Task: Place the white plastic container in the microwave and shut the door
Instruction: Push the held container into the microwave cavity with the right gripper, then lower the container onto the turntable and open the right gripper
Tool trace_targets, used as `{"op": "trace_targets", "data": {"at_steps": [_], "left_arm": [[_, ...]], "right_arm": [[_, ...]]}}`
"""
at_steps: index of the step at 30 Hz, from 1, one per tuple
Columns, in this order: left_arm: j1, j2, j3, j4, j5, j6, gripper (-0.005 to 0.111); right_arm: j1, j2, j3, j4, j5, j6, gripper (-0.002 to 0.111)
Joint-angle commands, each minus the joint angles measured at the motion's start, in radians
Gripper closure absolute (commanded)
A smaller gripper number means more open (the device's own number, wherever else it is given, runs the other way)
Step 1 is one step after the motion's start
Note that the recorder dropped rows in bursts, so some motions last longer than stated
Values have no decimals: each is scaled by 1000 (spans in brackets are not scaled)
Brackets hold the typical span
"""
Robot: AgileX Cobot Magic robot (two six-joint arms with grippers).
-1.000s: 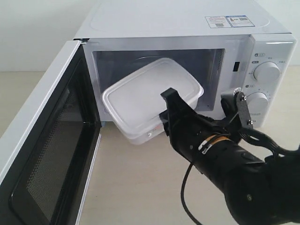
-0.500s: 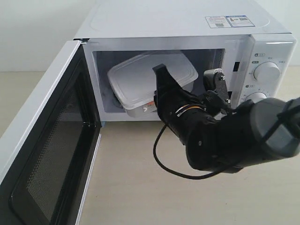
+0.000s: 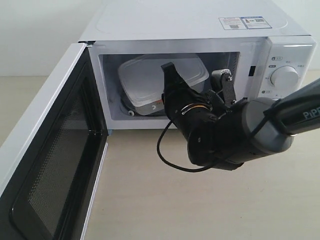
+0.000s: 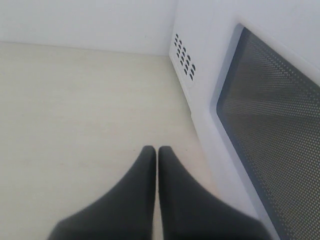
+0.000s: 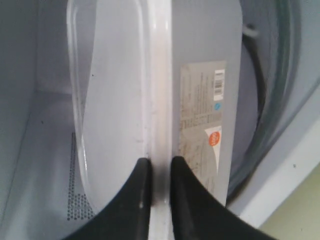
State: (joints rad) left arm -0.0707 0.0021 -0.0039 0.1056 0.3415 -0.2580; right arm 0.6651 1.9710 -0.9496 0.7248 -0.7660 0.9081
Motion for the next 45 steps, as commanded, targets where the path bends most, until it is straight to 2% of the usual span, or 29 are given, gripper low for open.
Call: {"op": "trace_targets", "data": {"at_steps": [1,22,24,28,31,38,45], "left_arm": [[4,-2,4,-1,-5,5,103],[4,-2,4,-1,-5,5,103],[4,-2,4,-1,-5,5,103],[4,-2,4,-1,-5,5,103],[4,-2,4,-1,-5,5,103],[4,-2,4,-1,-5,5,103],[4,-2,4,-1,-5,5,103]], "right_arm": [[-16,-4,-16,-30,-13,-4,108],[-16,-4,-20,-49,2,-26,108],[-16,-4,-20,-49,7,-24,102],[-16,-4,-20,-45,9,-24,76],[-16,-4,-20,-41,9,-29,66],[-16,-4,-20,-47,39,-34,66],[-16,-44,110,-321,4,126,66]]}}
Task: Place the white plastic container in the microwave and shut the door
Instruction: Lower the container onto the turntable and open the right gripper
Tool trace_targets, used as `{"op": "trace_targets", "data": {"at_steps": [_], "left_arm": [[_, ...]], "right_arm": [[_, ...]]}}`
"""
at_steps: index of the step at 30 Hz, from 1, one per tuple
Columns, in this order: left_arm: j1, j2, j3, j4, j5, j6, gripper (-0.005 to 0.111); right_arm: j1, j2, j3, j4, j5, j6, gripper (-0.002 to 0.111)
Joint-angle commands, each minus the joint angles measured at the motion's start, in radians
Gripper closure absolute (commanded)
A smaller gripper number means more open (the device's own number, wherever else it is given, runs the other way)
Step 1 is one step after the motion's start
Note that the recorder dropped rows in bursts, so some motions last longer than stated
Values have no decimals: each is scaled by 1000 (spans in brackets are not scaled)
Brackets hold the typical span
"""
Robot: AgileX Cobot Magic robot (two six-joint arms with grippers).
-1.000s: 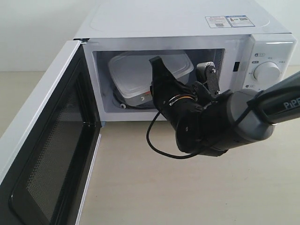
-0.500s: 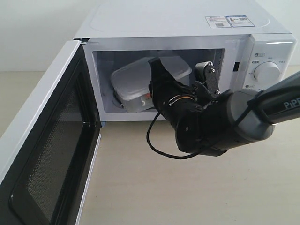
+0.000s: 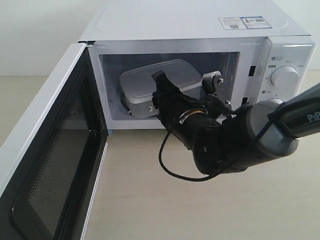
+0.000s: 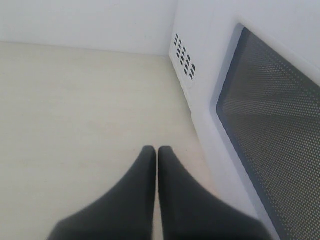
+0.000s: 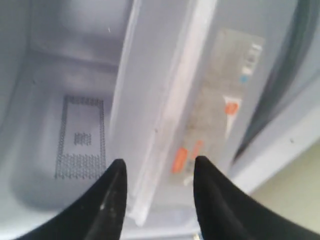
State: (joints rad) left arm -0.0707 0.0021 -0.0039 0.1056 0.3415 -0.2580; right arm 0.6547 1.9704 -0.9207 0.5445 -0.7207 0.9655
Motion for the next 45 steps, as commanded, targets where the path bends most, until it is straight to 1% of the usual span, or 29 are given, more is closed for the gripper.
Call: {"op": "trace_targets", "data": {"at_steps": [1,2,3,4,5,7,8,9,11,13,15,17,21,23,33,37,40,45], "left_arm": [[4,-2,4,-1,-5,5,103],[4,-2,4,-1,-5,5,103],[4,-2,4,-1,-5,5,103],[4,-2,4,-1,-5,5,103],[4,-2,4,-1,-5,5,103],[4,-2,4,-1,-5,5,103],[4,-2,4,-1,-5,5,103],[4,-2,4,-1,-5,5,103],[4,-2,4,-1,-5,5,103],[4,-2,4,-1,-5,5,103],[4,-2,4,-1,-5,5,103],[4,-2,4,-1,-5,5,103],[4,-2,4,-1,-5,5,103],[4,-2,4,-1,-5,5,103],[4,-2,4,-1,-5,5,103],[4,-2,4,-1,-5,5,103],[4,-2,4,-1,-5,5,103],[4,-2,4,-1,-5,5,103]], "right_arm": [[-6,-67,117,-204,-72,69,66],[-6,-83,148,-266,-96,60,66],[-6,-117,189,-380,-113,20,66],[-6,-139,213,-445,-113,-20,66],[-6,-163,237,-565,-101,-129,67],[-6,-194,243,-687,-27,-277,67],[-6,-194,243,-711,-7,-365,67],[-6,-194,243,-711,5,-517,67],[-6,-194,243,-689,16,-719,70],[-6,-194,243,-652,37,-911,79],[-6,-194,243,-577,52,-1085,95],[-6,-194,243,-475,48,-1195,108],[-6,-181,217,-279,-3,-1213,108],[-6,-161,196,-220,-8,-1217,108],[-6,13,97,-204,-106,-1240,108],[-6,54,48,-129,-134,-1246,108],[-6,93,2,-61,-134,-1298,108],[-8,174,-99,-51,-142,-1335,108]]}}
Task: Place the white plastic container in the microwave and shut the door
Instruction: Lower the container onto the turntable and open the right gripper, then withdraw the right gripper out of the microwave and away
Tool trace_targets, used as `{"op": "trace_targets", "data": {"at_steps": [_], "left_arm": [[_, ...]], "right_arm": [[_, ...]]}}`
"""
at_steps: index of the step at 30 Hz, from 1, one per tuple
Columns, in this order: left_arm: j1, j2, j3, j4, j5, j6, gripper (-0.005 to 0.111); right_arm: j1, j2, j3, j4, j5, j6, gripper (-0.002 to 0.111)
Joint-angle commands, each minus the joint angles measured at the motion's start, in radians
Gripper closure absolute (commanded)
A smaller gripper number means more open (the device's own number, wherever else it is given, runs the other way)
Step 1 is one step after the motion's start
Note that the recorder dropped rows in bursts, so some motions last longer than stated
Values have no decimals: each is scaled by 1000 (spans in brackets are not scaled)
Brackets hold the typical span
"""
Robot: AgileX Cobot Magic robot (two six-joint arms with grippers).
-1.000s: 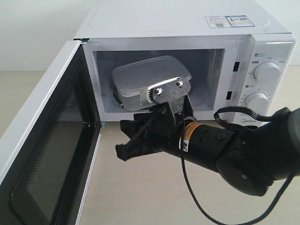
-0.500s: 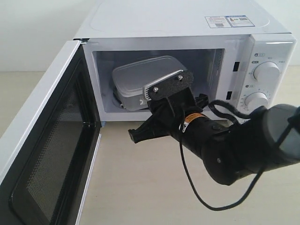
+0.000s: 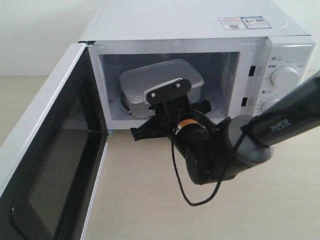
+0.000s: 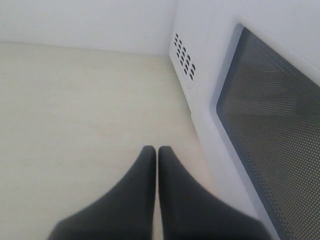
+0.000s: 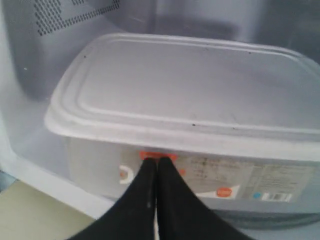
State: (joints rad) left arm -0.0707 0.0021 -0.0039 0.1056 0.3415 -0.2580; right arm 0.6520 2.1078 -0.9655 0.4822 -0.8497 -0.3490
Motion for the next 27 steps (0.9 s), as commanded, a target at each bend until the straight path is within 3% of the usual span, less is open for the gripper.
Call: {"op": "trace_targets", "data": {"at_steps": [1,7,13,27], "left_arm": [[4,-2,4,-1,-5,5,103],[4,-2,4,-1,-5,5,103],[4,-2,4,-1,-5,5,103],[4,-2,4,-1,-5,5,103]], "right_arm": [[-5,44,-82,12,-13,-20,108],[-5,47,-145,76,-29,-65,108],[31,15,-104,222,-51,-60,108],[182,-297,248,280,-58,-147,108]]}}
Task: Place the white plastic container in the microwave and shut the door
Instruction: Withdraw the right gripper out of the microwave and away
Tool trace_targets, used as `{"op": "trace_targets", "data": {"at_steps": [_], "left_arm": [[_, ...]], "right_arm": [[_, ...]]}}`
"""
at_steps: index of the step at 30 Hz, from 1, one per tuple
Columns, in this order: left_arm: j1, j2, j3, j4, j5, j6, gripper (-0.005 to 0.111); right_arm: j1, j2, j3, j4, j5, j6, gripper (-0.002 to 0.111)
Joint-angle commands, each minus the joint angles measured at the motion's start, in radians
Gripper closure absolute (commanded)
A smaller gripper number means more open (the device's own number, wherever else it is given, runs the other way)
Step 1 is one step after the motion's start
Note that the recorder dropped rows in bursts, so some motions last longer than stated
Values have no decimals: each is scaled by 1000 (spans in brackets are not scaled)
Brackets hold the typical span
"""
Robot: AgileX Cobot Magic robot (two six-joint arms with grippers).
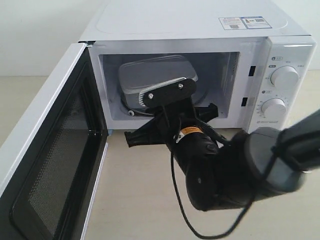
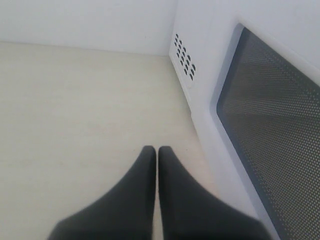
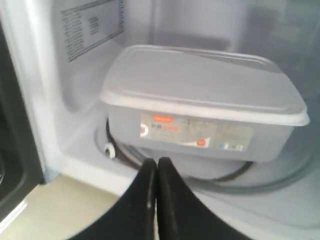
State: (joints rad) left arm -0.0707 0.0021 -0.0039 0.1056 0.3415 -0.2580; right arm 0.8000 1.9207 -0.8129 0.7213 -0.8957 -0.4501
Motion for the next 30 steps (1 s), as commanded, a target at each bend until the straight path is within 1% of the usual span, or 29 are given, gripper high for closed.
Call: {"op": "trace_targets", "data": {"at_steps": [1,5,7,14,16,20,23,28,30], "left_arm": [[4,-2,4,-1,-5,5,103],[4,-2,4,-1,-5,5,103],[4,-2,4,-1,-5,5,103],[4,-2,4,-1,-5,5,103],[4,-2,4,-1,-5,5,103],[4,-2,4,-1,-5,5,103],[4,-2,4,-1,-5,5,103],[4,-2,4,-1,-5,5,103],[4,-2,4,-1,-5,5,103]], "right_arm": [[43,-142,124,52,-12,-65,108],[71,-271,217,62,30,-90,108],[81,-344,254,62,108,-90,108],[80,-543,304,62,486,-90,108],[80,-589,304,62,625,-91,108],[80,-657,304,55,902,-106,108],[80,-684,304,55,1063,-108,108],[80,-692,304,55,1279,-108,108],[80,-692,304,55,1335,-108,108]]}}
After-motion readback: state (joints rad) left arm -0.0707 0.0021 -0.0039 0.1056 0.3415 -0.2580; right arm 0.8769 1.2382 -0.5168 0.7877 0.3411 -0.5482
